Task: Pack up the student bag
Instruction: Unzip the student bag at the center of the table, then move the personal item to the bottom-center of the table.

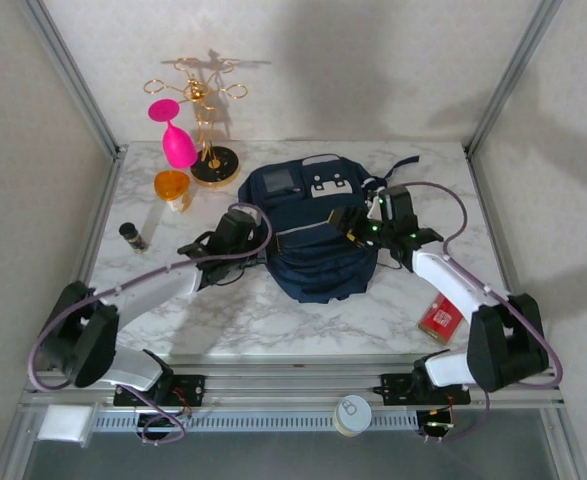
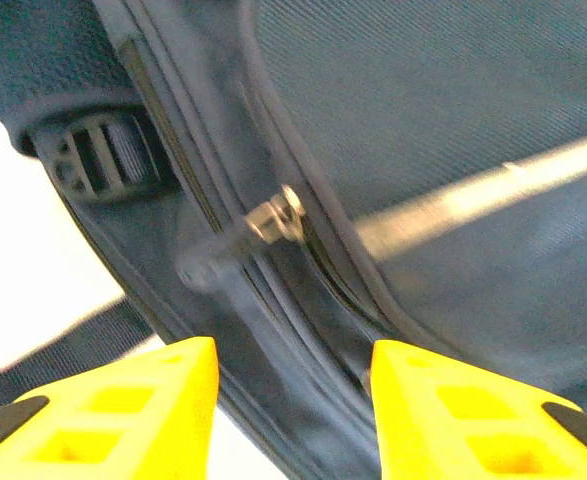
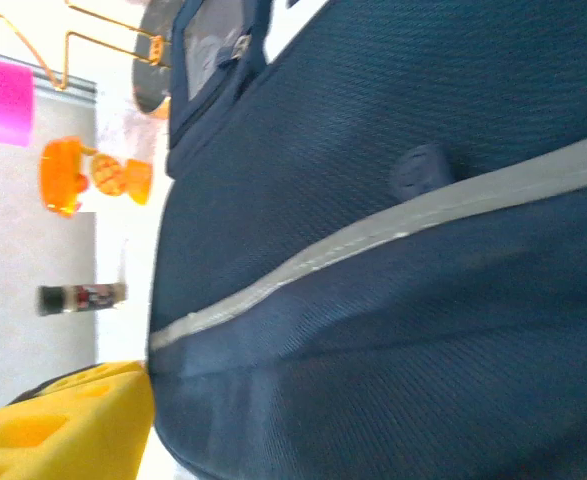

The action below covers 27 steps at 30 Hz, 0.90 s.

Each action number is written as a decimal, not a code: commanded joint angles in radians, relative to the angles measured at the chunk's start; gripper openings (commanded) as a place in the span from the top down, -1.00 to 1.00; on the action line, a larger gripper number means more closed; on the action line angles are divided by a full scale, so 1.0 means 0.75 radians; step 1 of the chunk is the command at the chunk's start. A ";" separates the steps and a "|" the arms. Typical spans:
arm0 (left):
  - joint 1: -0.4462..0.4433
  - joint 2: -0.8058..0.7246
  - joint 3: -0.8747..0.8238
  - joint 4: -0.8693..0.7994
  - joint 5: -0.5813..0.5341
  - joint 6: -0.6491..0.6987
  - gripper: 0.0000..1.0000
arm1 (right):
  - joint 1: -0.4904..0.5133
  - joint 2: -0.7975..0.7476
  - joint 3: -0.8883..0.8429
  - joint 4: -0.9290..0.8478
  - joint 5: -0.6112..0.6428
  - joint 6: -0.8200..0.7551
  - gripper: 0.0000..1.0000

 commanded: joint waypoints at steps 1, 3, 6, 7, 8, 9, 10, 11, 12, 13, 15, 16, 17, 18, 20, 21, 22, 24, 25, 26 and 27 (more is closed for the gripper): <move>-0.084 -0.106 -0.056 0.016 -0.027 -0.109 0.03 | -0.046 -0.191 -0.089 -0.233 0.168 -0.052 -0.68; -0.144 -0.133 -0.076 0.030 -0.040 -0.162 -0.04 | -0.088 -0.295 -0.130 -0.304 0.222 -0.044 -0.83; -0.248 -0.141 -0.091 0.093 -0.056 -0.235 -0.12 | -0.199 -0.414 -0.161 -0.469 0.380 -0.009 -0.97; -0.280 -0.136 -0.088 0.110 -0.062 -0.260 -0.17 | -0.250 -0.447 -0.172 -0.515 0.438 0.005 -0.97; -0.306 -0.127 -0.082 0.127 -0.074 -0.285 -0.20 | -0.303 -0.475 -0.183 -0.553 0.477 0.022 -0.97; -0.336 -0.113 -0.076 0.158 -0.075 -0.306 -0.24 | -0.378 -0.504 -0.199 -0.569 0.499 0.023 -0.97; -0.364 -0.093 -0.063 0.184 -0.070 -0.318 -0.28 | -0.457 -0.525 -0.209 -0.563 0.529 0.002 -0.97; -0.388 -0.068 -0.045 0.200 -0.077 -0.330 -0.30 | -0.522 -0.529 -0.211 -0.561 0.577 -0.007 -0.97; -0.417 -0.037 -0.020 0.216 -0.093 -0.337 -0.32 | -0.627 -0.520 -0.213 -0.565 0.604 -0.010 -0.97; -0.444 -0.006 0.005 0.232 -0.101 -0.337 -0.33 | -0.719 -0.506 -0.220 -0.558 0.595 -0.012 -0.97; -0.490 0.053 0.051 0.255 -0.126 -0.346 -0.35 | -0.836 -0.485 -0.259 -0.530 0.615 0.011 -0.97; -0.509 0.082 0.068 0.279 -0.132 -0.357 -0.36 | -0.889 -0.480 -0.293 -0.511 0.614 0.028 -0.97; -0.523 0.106 0.077 0.306 -0.124 -0.364 -0.38 | -0.927 -0.475 -0.318 -0.496 0.615 0.038 -0.97; -0.534 0.133 0.085 0.335 -0.112 -0.376 -0.41 | -0.955 -0.469 -0.356 -0.473 0.624 0.047 -0.97; -0.549 0.189 0.105 0.374 -0.077 -0.393 -0.43 | -0.969 -0.446 -0.389 -0.465 0.672 0.065 -0.97; -0.558 0.216 0.122 0.376 -0.074 -0.393 -0.44 | -0.968 -0.435 -0.397 -0.479 0.699 0.078 -0.97; -0.565 0.237 0.136 0.372 -0.079 -0.395 -0.45 | -0.968 -0.427 -0.406 -0.492 0.728 0.092 -0.97; -0.574 0.264 0.146 0.400 -0.065 -0.395 -0.45 | -0.969 -0.430 -0.441 -0.487 0.762 0.105 -0.97; -0.576 0.279 0.147 0.416 -0.052 -0.394 -0.47 | -0.971 -0.428 -0.460 -0.474 0.769 0.109 -0.97; -0.576 0.293 0.152 0.418 -0.047 -0.394 -0.48 | -0.971 -0.421 -0.474 -0.465 0.766 0.112 -0.97; -0.576 0.310 0.161 0.412 -0.043 -0.390 -0.49 | -0.970 -0.411 -0.486 -0.458 0.754 0.120 -0.97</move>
